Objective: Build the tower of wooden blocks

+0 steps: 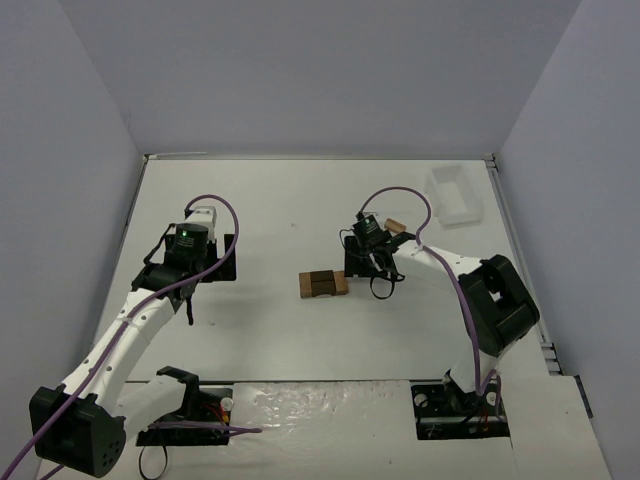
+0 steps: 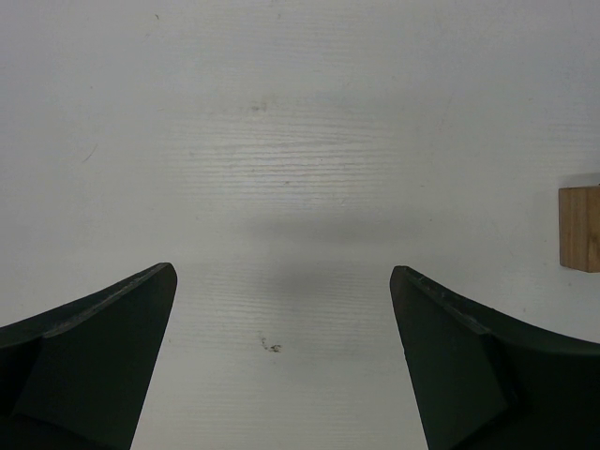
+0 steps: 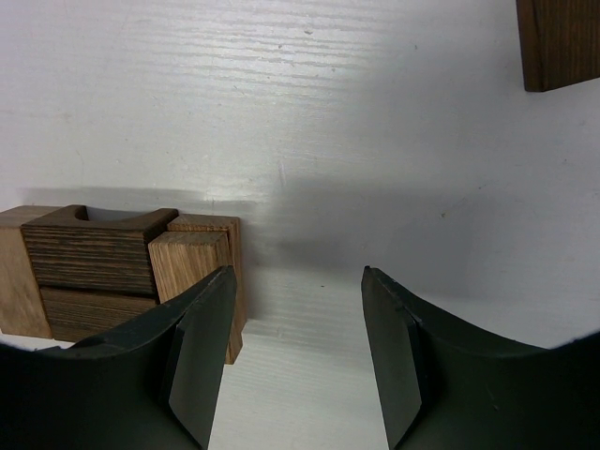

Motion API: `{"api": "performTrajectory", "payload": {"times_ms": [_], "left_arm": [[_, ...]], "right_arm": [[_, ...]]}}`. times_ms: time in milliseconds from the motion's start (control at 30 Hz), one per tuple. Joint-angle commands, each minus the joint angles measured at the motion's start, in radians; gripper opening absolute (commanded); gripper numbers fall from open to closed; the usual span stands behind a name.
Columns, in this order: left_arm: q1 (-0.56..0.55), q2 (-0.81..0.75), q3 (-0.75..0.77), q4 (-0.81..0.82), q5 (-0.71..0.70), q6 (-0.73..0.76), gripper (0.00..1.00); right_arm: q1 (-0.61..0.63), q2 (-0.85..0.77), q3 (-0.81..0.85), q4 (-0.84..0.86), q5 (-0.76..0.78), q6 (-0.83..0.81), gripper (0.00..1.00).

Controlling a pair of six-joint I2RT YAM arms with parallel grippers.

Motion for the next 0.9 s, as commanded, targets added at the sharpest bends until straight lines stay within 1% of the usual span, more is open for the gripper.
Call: {"api": "performTrajectory", "payload": {"times_ms": [0, 367, 867], "left_arm": [[0.006, -0.008, 0.031, 0.041, -0.009, 0.008, 0.97], [0.006, -0.002, 0.031, 0.041, -0.008, 0.008, 0.97], [0.006, -0.003, 0.031, 0.041, -0.008, 0.006, 0.97]], "right_arm": [[-0.001, -0.046, 0.007, 0.007, 0.027, 0.01, 0.53], [0.008, -0.108, -0.09, 0.002, 0.036, 0.036, 0.53], [0.039, -0.13, -0.102, -0.003, 0.015, 0.056, 0.53]]}}
